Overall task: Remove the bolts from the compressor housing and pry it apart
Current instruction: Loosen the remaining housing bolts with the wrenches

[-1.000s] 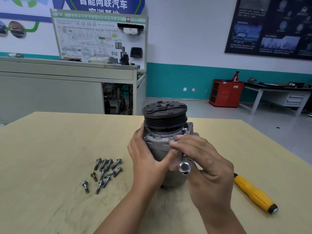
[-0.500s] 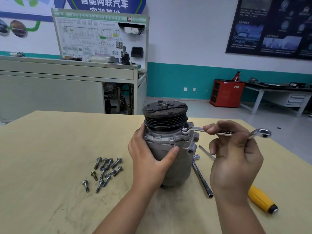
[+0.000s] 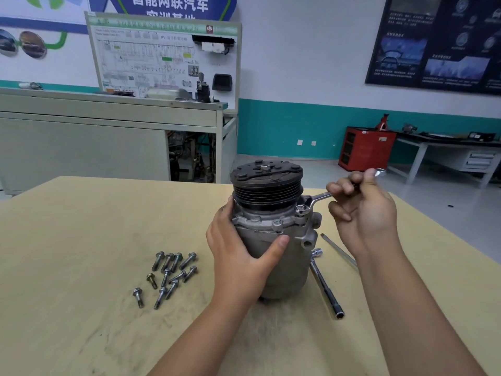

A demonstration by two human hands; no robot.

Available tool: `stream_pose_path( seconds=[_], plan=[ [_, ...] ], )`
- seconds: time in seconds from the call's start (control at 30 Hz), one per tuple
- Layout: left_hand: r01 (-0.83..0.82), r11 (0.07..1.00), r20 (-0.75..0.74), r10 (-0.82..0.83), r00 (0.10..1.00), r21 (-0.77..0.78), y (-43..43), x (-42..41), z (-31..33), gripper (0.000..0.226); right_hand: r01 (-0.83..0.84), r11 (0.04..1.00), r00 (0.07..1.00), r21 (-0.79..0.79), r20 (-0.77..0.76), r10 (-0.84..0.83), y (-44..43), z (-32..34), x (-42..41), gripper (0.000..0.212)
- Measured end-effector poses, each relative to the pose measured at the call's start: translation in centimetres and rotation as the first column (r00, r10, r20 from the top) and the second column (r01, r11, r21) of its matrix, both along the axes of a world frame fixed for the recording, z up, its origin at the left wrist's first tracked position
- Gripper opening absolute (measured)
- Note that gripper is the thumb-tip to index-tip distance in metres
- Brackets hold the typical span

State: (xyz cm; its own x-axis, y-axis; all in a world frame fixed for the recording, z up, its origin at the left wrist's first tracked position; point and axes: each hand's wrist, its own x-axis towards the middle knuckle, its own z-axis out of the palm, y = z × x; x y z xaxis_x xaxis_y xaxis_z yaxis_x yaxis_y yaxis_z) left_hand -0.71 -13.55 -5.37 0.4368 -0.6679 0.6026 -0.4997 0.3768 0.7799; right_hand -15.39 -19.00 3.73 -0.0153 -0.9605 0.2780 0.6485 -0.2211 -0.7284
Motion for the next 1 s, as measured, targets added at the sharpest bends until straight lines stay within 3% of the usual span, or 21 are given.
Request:
stream_pose_path(
  seconds=[0.2, 0.43, 0.53, 0.63, 0.7, 0.77, 0.9, 1.0],
  plan=[
    [0.006, 1.000, -0.001, -0.006, 1.000, 0.008, 0.0, 0.0, 0.0, 0.083, -0.126, 0.979, 0.986, 0.158, -0.084, 0.141, -2.5, 1.0, 0.9, 0.035],
    [0.015, 1.000, 0.011, -0.015, 1.000, 0.018, 0.1, -0.1, 0.0, 0.087, -0.156, 0.960, 0.909, 0.232, -0.347, 0.231, -4.6, 2.0, 1.6, 0.029],
    [0.003, 1.000, 0.008, -0.003, 1.000, 0.013, 0.1, -0.2, 0.1, 0.083, -0.231, 0.934, 0.902, 0.271, -0.300, 0.310, -5.0, 2.2, 1.4, 0.028],
    [-0.004, 1.000, 0.010, 0.004, 1.000, 0.016, 0.1, -0.3, 0.1, 0.083, -0.300, 0.910, 0.924, 0.285, -0.151, 0.351, -5.0, 2.6, 1.1, 0.033],
    [-0.003, 1.000, 0.014, 0.003, 1.000, 0.013, 0.1, -0.3, 0.1, 0.083, -0.328, 0.914, 0.944, 0.237, 0.037, 0.329, -4.8, 3.0, 0.6, 0.037],
    [-0.003, 1.000, 0.019, 0.003, 1.000, 0.009, 0.1, -0.3, 0.1, 0.083, -0.288, 0.947, 0.955, 0.146, 0.117, 0.272, -4.0, 3.4, -0.3, 0.042],
    [-0.006, 1.000, 0.020, 0.006, 1.000, 0.000, 0.0, -0.3, 0.1, 0.085, -0.133, 0.987, 0.991, -0.087, -0.012, 0.133, -1.2, 3.6, -1.4, 0.052],
    [-0.003, 1.000, 0.012, 0.003, 1.000, -0.003, 0.0, -0.3, 0.1, 0.085, -0.005, 0.951, 0.992, -0.310, -0.123, -0.034, 1.5, 3.0, -0.9, 0.048]
  ],
)
